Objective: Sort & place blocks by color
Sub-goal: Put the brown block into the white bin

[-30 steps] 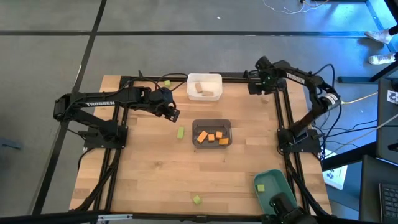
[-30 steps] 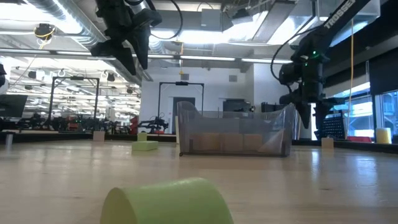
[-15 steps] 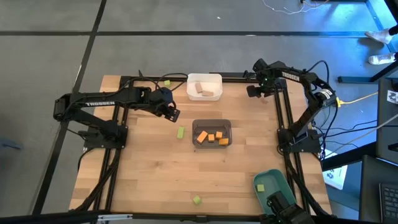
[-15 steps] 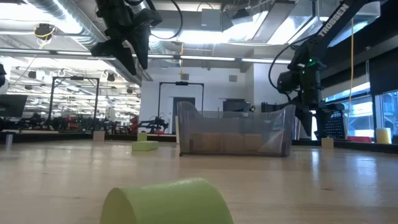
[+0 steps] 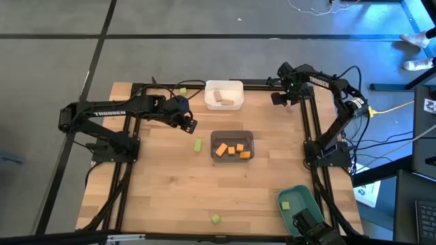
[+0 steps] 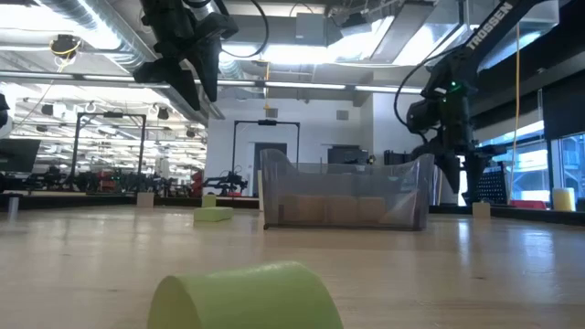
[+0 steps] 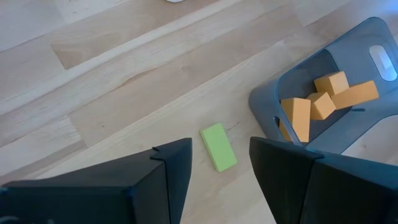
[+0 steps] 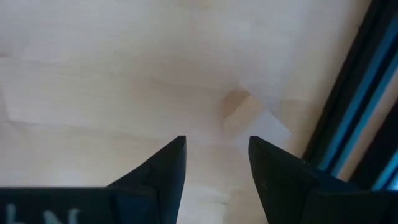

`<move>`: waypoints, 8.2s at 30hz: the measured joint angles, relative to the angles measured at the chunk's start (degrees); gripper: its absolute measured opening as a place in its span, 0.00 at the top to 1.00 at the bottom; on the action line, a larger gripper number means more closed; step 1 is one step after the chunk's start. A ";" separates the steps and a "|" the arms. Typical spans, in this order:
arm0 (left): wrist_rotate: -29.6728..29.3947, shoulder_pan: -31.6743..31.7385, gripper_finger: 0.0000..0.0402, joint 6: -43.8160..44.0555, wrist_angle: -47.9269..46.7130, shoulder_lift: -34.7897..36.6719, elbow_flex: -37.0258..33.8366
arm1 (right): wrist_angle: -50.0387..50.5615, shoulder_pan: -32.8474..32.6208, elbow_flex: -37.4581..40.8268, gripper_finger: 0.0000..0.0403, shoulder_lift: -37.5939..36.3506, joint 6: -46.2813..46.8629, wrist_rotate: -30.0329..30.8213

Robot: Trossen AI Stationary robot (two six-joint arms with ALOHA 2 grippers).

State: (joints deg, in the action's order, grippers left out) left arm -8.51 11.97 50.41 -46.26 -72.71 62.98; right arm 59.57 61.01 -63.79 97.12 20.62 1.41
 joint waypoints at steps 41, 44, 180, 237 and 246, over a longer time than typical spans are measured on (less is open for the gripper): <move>0.00 0.00 0.62 -3.02 0.00 0.00 -0.01 | -3.09 1.07 0.30 0.57 3.34 1.78 -1.53; 0.00 0.01 0.62 -3.02 0.00 0.00 0.00 | -2.19 1.07 -0.35 0.57 3.34 1.49 -1.53; 0.81 48.84 0.38 10.95 0.48 -26.43 -0.02 | -5.01 -32.79 -5.97 0.57 -29.40 -28.43 -11.56; 7.04 47.60 0.71 -14.09 2.25 -30.63 0.02 | -4.99 -32.80 -5.97 0.57 -29.38 -28.44 -11.56; 9.03 46.53 0.71 -18.26 4.16 -23.62 -0.02 | -4.99 -32.79 -5.97 0.57 -29.38 -28.43 -11.56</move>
State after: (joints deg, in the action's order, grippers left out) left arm 0.52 58.49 32.15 -42.10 -96.32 62.96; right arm 54.59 28.23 -69.76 67.75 -7.81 -10.15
